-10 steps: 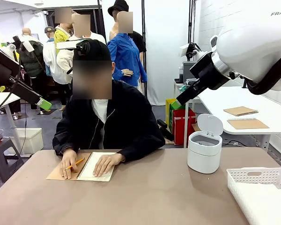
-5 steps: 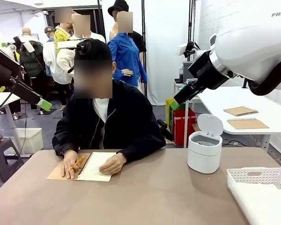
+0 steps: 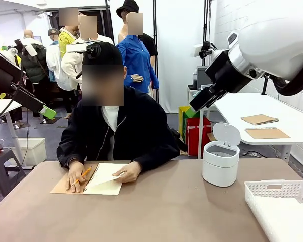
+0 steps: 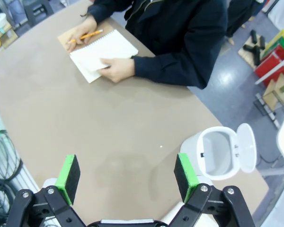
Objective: Sort the paper based on its condition.
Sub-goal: If a person hands you a paper, place it in the Organizing basket , and if it's crumpled, put it in the Trash can.
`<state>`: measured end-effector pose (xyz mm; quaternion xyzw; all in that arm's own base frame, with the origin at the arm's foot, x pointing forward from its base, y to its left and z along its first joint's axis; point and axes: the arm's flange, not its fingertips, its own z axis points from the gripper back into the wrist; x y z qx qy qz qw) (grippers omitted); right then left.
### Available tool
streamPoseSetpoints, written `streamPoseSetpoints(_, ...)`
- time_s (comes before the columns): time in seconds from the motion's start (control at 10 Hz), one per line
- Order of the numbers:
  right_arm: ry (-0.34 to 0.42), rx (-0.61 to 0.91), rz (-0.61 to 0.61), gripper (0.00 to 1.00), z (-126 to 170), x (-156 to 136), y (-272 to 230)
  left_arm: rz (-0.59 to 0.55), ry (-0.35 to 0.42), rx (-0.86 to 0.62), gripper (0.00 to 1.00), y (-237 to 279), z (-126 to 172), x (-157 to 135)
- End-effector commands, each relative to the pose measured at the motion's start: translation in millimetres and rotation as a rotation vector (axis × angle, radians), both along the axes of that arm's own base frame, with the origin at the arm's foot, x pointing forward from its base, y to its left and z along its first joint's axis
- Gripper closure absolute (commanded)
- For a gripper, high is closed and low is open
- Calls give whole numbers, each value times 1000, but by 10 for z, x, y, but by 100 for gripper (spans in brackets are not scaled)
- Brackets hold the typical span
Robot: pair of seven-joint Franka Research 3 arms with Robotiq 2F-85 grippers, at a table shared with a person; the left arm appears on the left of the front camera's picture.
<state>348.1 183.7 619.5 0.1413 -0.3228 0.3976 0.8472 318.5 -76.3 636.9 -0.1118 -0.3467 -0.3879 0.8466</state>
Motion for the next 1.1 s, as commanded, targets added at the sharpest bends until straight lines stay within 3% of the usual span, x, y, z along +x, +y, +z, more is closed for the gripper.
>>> streamPoseSetpoints(0.0,7,-16,4,0,103,-4,-16,4,10,-9,0,-4,3,2)
streamPoseSetpoints(1.0,3,-1,4,0,44,-4,-2,4,10,-9,0,-4,3,2)
